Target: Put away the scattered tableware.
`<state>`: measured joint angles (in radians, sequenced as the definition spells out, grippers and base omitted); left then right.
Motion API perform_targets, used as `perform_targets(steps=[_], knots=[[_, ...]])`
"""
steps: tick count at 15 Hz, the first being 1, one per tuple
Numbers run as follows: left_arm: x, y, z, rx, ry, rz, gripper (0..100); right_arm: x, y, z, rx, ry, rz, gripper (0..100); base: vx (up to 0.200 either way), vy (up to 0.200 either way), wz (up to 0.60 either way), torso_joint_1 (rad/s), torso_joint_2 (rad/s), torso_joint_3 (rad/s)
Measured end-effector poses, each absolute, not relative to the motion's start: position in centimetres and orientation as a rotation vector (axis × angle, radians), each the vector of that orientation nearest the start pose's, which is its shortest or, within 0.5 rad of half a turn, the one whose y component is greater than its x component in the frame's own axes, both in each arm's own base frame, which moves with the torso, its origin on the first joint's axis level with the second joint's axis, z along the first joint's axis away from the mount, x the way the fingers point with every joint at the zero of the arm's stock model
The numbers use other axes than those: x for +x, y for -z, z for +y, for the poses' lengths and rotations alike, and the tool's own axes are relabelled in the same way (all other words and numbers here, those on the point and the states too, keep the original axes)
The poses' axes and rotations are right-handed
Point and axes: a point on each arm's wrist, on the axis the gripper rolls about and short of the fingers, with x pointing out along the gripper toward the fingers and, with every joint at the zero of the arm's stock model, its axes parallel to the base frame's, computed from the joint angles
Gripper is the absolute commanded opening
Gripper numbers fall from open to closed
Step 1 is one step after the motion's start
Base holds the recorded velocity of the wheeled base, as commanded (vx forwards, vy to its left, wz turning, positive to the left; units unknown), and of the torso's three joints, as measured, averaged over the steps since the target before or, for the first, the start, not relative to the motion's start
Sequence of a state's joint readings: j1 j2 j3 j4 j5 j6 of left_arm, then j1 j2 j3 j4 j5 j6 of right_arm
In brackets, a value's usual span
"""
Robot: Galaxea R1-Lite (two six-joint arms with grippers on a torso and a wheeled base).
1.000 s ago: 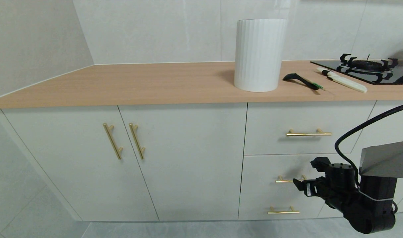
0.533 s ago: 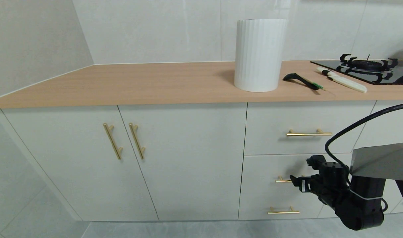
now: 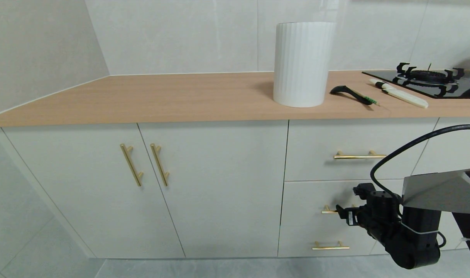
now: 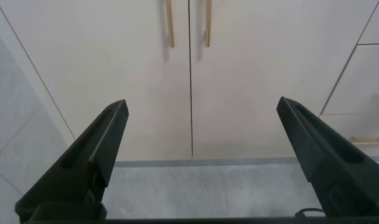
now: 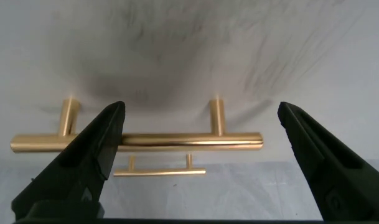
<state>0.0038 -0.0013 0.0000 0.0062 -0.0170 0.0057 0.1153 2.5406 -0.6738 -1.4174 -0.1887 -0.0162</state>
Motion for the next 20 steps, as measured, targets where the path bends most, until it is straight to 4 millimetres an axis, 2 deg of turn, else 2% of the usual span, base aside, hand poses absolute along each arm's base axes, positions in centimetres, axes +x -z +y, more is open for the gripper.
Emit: perform_targets(steps=[8, 11, 12, 15, 20], knots=[[-2.3, -7.5, 0.0, 0.006, 0.013, 0.004, 100, 34.6, 7.0, 3.6, -0.13, 0.054, 0.501, 100, 0.0, 0.0, 0.0, 0.0, 0.0, 0.0], [-2.3, -7.5, 0.0, 0.006, 0.013, 0.004, 100, 33.6, 6.2, 3.5, -0.133, 0.048, 0.519, 100, 0.0, 0.0, 0.0, 0.0, 0.0, 0.0], [-2.3, -7.5, 0.0, 0.006, 0.012, 0.004, 100, 33.0, 5.4, 3.5, -0.134, 0.041, 0.526, 100, 0.0, 0.0, 0.0, 0.0, 0.0, 0.0], [-2.3, -7.5, 0.0, 0.006, 0.012, 0.005, 100, 31.1, 1.4, 4.2, -0.133, -0.02, 0.526, 100, 0.0, 0.0, 0.0, 0.0, 0.0, 0.0], [-2.3, -7.5, 0.0, 0.006, 0.012, 0.004, 100, 26.7, -6.7, 5.1, -0.131, -0.148, 0.615, 100, 0.0, 0.0, 0.0, 0.0, 0.0, 0.0]])
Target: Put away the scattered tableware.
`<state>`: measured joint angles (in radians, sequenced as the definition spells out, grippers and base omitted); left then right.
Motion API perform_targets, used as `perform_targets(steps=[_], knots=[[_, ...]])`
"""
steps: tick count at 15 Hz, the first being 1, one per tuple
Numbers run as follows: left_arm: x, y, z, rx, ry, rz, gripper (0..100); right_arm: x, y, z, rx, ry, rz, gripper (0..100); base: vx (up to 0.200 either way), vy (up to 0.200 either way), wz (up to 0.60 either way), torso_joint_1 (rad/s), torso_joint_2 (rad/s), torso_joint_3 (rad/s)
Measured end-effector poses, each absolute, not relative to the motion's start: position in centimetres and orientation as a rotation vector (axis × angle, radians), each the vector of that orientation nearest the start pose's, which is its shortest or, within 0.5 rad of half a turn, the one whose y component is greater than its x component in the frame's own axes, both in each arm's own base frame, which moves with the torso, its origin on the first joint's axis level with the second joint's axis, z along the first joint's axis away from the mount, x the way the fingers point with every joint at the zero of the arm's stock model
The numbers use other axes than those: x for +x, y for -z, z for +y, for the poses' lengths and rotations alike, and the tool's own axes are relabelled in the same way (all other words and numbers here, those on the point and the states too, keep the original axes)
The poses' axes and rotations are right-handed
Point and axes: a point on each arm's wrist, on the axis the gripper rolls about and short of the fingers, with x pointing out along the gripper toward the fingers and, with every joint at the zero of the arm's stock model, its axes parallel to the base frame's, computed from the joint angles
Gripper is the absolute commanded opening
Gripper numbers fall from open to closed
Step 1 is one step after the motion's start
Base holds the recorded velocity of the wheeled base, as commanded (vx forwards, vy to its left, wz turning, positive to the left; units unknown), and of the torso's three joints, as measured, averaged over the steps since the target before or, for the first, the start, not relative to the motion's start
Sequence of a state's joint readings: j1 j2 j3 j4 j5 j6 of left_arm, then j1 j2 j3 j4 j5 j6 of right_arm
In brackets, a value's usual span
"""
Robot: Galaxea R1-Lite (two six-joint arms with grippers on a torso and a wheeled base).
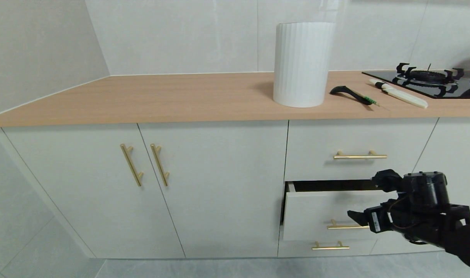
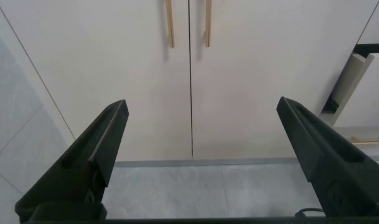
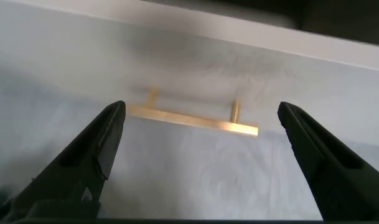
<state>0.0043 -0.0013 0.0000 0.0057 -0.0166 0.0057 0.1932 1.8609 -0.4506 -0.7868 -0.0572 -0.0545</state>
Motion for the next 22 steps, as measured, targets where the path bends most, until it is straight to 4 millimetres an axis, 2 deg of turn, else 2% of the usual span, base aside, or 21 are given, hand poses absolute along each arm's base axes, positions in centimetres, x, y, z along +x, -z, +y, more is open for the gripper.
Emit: perform_targets(steps=[1, 3, 6, 12, 15, 22], knots=[[-2.3, -7.5, 0.0, 0.006, 0.013, 0.004, 100, 26.0, -8.4, 5.1, -0.127, -0.166, 0.626, 100, 0.0, 0.0, 0.0, 0.0, 0.0, 0.0], [-2.3, -7.5, 0.0, 0.006, 0.012, 0.005, 100, 25.9, -11.4, 5.3, -0.101, -0.173, 0.531, 100, 0.0, 0.0, 0.0, 0.0, 0.0, 0.0], [-2.3, -7.5, 0.0, 0.006, 0.012, 0.005, 100, 27.5, -12.5, 5.6, -0.028, -0.144, 0.484, 100, 0.0, 0.0, 0.0, 0.0, 0.0, 0.0], [-2.3, -7.5, 0.0, 0.006, 0.012, 0.005, 100, 31.2, -9.4, 6.2, -0.037, -0.078, 0.506, 100, 0.0, 0.0, 0.0, 0.0, 0.0, 0.0], [-2.3, -7.5, 0.0, 0.006, 0.012, 0.005, 100, 32.3, -7.8, 6.4, -0.043, -0.048, 0.501, 100, 0.0, 0.0, 0.0, 0.0, 0.0, 0.0], [-2.3, -7.5, 0.0, 0.006, 0.012, 0.004, 100, 34.1, -5.3, 6.8, -0.037, -0.016, 0.496, 100, 0.0, 0.0, 0.0, 0.0, 0.0, 0.0]])
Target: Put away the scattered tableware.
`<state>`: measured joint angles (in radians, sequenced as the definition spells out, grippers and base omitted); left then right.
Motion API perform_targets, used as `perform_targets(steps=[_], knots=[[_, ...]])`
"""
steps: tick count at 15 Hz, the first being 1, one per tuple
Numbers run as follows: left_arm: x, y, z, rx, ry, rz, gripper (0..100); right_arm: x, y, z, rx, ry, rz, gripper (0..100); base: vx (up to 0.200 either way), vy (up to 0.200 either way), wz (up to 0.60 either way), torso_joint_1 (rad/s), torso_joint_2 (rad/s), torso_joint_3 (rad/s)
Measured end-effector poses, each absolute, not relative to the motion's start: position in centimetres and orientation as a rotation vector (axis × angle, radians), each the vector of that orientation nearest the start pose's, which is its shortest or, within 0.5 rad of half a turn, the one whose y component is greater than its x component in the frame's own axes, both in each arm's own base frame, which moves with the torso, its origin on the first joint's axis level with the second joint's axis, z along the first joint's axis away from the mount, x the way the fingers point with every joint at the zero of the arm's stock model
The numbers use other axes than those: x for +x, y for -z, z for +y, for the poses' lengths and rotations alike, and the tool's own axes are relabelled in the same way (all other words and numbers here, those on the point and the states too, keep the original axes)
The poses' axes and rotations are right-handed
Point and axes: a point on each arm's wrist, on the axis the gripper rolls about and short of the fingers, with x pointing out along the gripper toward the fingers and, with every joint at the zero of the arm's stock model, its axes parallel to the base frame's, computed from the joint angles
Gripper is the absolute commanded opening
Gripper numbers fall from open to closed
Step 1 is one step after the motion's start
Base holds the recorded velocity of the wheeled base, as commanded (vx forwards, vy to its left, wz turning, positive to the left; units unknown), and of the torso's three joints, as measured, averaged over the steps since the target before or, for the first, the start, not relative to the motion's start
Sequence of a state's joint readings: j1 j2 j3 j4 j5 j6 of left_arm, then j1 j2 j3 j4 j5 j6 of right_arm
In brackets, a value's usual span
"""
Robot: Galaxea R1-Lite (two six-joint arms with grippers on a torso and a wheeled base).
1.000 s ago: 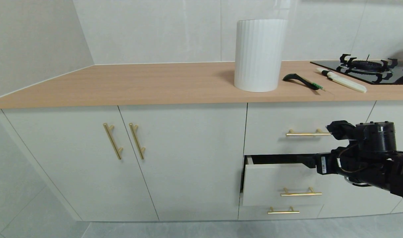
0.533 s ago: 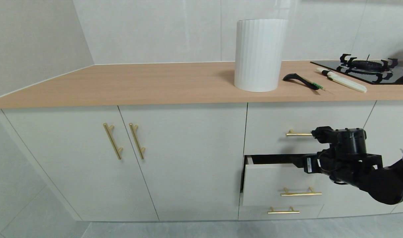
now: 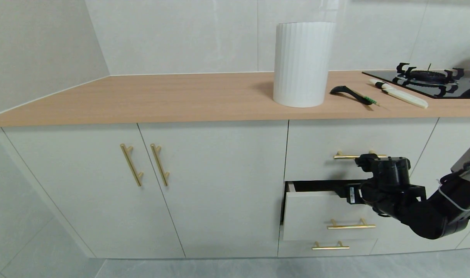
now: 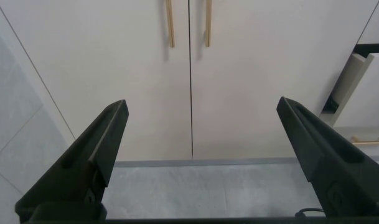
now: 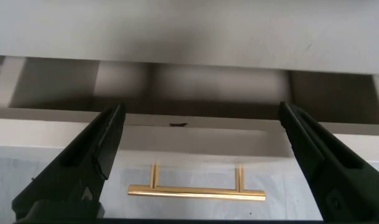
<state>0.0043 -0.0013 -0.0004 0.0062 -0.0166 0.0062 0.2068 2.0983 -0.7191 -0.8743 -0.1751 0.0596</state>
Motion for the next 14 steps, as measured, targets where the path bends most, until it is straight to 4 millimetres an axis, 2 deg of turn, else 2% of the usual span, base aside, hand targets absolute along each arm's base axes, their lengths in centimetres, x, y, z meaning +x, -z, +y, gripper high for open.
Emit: perform_targets(steps=[9, 14], knots=[[-2.3, -7.5, 0.0, 0.006, 0.013, 0.004, 100, 33.7, -4.4, 6.7, -0.048, -0.017, 0.53, 100, 0.0, 0.0, 0.0, 0.0, 0.0, 0.0], [-2.3, -7.5, 0.0, 0.006, 0.012, 0.004, 100, 31.8, -4.5, 6.3, -0.057, -0.018, 0.565, 100, 0.0, 0.0, 0.0, 0.0, 0.0, 0.0]])
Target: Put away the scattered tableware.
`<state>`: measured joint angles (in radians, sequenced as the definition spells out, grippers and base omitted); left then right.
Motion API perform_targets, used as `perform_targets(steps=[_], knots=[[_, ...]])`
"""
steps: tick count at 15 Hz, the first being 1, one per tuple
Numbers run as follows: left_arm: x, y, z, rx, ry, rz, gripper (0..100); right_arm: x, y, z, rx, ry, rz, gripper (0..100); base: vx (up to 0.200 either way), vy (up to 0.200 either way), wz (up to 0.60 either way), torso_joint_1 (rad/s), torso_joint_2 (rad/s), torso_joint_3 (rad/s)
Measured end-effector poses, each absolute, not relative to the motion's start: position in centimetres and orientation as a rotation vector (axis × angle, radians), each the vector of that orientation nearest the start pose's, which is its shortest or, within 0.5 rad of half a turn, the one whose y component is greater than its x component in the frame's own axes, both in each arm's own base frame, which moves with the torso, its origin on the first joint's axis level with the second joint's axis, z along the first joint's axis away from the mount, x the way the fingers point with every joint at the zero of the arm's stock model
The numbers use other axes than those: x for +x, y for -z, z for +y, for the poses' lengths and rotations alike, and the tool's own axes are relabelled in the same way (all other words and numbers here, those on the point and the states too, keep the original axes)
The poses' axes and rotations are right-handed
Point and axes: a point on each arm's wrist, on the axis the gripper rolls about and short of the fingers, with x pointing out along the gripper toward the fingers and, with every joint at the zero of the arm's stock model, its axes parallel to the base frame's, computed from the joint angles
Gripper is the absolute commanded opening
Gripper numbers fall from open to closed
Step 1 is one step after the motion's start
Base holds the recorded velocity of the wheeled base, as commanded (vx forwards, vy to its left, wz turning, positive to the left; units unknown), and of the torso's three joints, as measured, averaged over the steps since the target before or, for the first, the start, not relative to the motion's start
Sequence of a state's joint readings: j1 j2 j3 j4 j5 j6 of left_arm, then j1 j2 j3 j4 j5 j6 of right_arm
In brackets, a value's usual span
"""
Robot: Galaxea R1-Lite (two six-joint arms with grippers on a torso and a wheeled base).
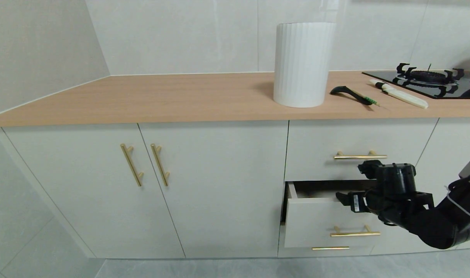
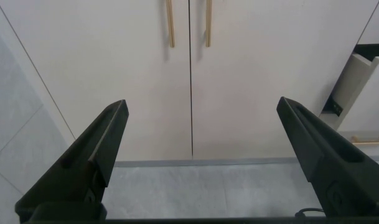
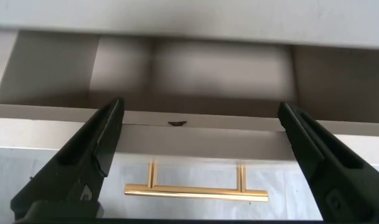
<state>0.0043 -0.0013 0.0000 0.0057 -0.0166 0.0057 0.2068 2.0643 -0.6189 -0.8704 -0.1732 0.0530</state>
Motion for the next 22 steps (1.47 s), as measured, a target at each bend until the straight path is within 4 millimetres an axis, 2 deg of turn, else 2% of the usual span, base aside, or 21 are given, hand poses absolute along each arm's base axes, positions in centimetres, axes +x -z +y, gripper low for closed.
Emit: perform_targets(steps=[7, 15, 22], knots=[[-2.3, -7.5, 0.0, 0.006, 0.012, 0.004, 100, 27.5, -4.0, 5.4, -0.073, -0.017, 0.657, 100, 0.0, 0.0, 0.0, 0.0, 0.0, 0.0], [-2.3, -7.5, 0.0, 0.006, 0.012, 0.004, 100, 21.4, -5.1, 5.2, -0.099, -0.066, 0.696, 100, 0.0, 0.0, 0.0, 0.0, 0.0, 0.0], [-2.3, -7.5, 0.0, 0.006, 0.012, 0.004, 100, 17.5, -4.6, 4.7, -0.122, -0.089, 0.757, 100, 0.0, 0.0, 0.0, 0.0, 0.0, 0.0]])
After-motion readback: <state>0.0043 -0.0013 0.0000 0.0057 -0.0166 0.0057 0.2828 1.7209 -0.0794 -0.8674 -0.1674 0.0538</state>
